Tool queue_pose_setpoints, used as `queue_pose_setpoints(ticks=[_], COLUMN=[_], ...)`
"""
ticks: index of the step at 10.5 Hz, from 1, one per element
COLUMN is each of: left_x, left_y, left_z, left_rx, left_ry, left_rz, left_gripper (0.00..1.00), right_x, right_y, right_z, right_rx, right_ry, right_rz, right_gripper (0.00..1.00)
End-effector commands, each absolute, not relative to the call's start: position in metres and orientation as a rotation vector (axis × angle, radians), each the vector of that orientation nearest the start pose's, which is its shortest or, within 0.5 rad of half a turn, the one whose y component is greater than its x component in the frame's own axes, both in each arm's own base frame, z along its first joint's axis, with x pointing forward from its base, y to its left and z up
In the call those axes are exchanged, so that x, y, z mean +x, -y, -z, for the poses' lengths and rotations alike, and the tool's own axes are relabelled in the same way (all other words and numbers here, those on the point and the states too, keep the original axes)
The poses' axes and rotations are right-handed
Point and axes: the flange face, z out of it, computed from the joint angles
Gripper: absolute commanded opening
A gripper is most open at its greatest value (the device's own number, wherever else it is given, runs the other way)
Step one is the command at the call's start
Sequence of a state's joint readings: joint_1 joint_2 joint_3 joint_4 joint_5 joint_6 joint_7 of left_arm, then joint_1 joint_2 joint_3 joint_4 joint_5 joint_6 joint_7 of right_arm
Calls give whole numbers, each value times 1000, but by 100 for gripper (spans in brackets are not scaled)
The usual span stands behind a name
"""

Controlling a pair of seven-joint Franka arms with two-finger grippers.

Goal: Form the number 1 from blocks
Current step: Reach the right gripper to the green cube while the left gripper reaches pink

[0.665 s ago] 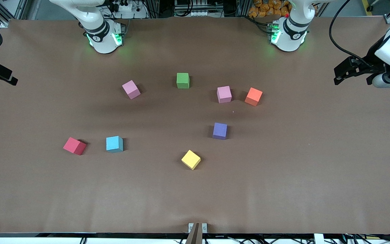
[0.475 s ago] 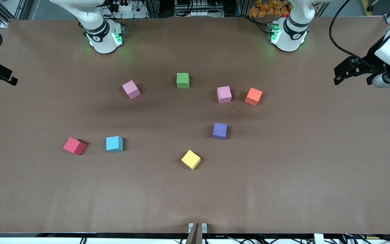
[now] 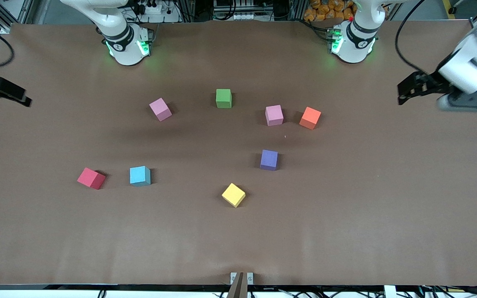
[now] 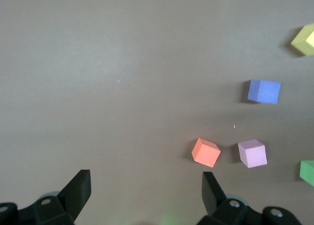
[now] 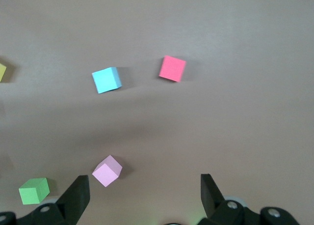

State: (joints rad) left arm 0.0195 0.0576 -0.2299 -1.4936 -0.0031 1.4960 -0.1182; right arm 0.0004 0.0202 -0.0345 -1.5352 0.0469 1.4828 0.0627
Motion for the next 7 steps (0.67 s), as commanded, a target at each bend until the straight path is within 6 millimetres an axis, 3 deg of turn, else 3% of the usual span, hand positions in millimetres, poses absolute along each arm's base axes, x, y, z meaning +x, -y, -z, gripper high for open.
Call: queue_pose_setpoints(ticks=[1,2,5,7], left_x=[566,564,524,492], left_y=[150,175,262,310], left_z=[-565,-536,-478,-440], left_rx=[-3207,-3197,-3160,-3134], left_ry=[-211,-218,-102,-48], left_rz=[-196,-264,-301,-278], left_gripper=[100,100,100,100], right_x=[563,562,538,523], right_y=[-53,-76,-151,-180], right_z=[-571,-538,-456,-426], right_rx=[-3099,-3098,-3048,-3047], right_ry=[2,59,155,195], right_rz=[-101,-81,-114,-91], right_gripper=[100,100,100,100])
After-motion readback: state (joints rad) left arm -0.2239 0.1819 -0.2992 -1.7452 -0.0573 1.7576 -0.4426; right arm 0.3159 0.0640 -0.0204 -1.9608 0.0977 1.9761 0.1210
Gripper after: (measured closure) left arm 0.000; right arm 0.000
